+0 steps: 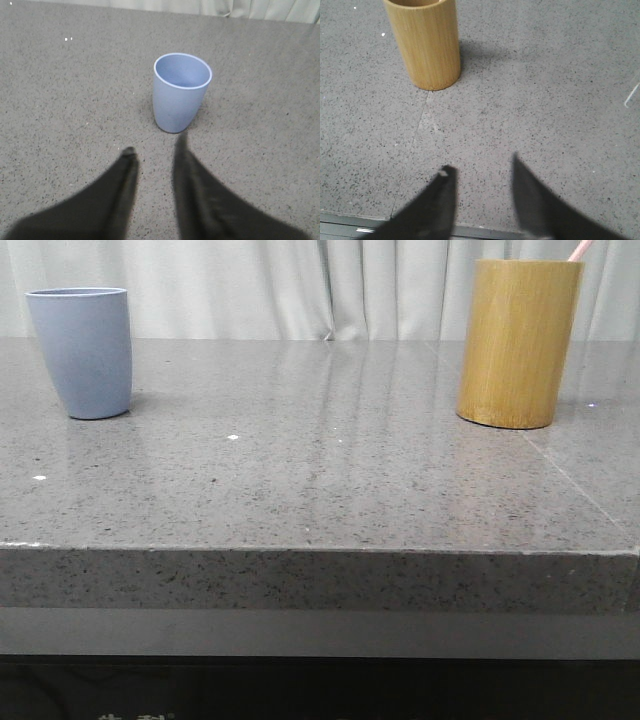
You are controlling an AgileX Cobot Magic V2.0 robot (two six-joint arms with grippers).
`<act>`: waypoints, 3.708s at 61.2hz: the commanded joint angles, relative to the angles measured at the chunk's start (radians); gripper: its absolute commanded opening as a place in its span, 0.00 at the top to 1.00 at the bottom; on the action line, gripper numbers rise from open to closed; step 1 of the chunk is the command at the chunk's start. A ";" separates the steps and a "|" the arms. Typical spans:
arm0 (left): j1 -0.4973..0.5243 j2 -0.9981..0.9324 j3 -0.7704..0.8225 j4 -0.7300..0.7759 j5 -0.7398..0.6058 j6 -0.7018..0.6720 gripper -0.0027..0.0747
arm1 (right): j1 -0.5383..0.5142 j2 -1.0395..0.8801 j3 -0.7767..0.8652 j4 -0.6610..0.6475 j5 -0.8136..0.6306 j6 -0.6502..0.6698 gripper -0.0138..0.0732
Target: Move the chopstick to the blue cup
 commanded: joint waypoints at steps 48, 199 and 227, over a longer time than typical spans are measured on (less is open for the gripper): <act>-0.004 0.530 -0.486 0.004 0.047 0.076 0.26 | 0.085 0.010 -0.033 0.041 -0.063 -0.064 0.09; -0.466 1.298 -1.456 0.110 0.545 0.043 0.99 | 0.085 0.010 -0.033 0.041 -0.056 -0.064 0.09; -0.487 1.352 -1.460 0.090 0.569 0.043 0.99 | 0.085 0.010 -0.033 0.041 -0.056 -0.064 0.09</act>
